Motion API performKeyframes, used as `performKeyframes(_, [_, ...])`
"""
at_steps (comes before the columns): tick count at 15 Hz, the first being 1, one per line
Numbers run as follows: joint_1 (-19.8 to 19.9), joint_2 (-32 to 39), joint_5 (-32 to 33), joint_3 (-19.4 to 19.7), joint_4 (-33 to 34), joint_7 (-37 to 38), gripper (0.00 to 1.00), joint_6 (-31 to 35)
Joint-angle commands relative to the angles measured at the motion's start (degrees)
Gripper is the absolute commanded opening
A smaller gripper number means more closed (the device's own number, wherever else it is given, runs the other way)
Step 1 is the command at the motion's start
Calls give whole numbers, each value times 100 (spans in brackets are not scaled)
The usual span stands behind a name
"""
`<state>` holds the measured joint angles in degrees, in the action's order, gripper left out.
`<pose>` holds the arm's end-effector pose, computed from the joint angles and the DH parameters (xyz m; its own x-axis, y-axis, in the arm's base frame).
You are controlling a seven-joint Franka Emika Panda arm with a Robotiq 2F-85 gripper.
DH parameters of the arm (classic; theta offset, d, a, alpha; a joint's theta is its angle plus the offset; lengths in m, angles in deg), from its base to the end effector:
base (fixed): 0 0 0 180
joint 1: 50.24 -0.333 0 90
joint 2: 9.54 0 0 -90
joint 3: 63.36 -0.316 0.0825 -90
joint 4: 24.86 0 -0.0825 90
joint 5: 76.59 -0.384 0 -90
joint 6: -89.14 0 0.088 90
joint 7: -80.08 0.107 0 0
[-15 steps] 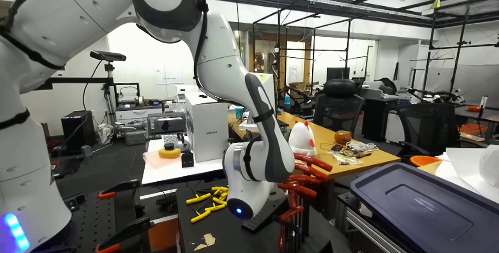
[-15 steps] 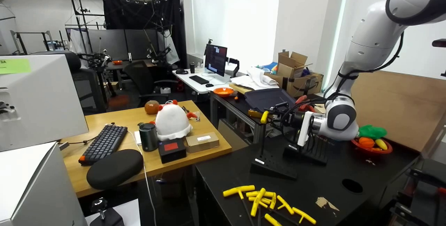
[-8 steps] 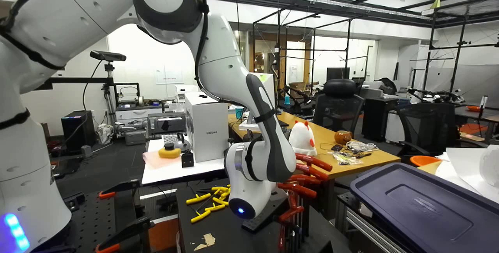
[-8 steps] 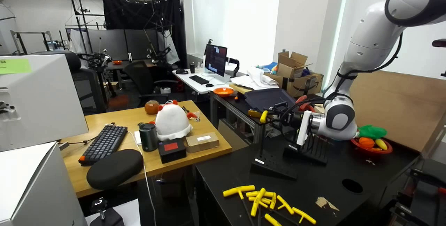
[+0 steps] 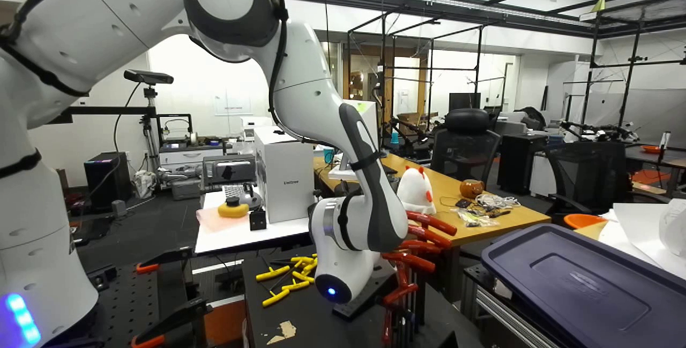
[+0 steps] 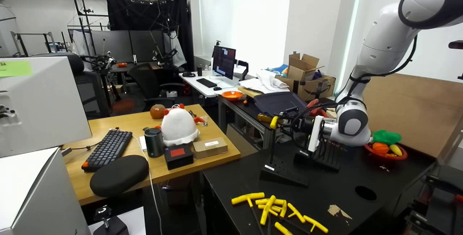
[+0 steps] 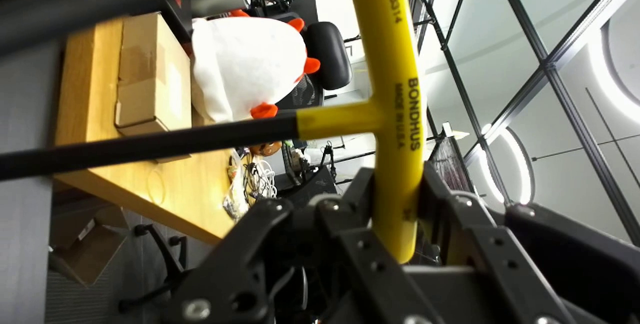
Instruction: Put one of the yellow screwdrivers in the black panel
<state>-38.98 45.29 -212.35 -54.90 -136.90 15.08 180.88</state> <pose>0.5558 -0.1246 0.0169 0.4856 -0.8544 -0.1851 -0.0454 0.1868 -0.9813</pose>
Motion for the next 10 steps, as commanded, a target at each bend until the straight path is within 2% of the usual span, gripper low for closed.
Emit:
performKeyframes(1, [-95, 6, -4, 92, 158, 358, 6, 88])
performKeyframes(10, [-97, 123, -22, 81, 315, 356, 6, 120])
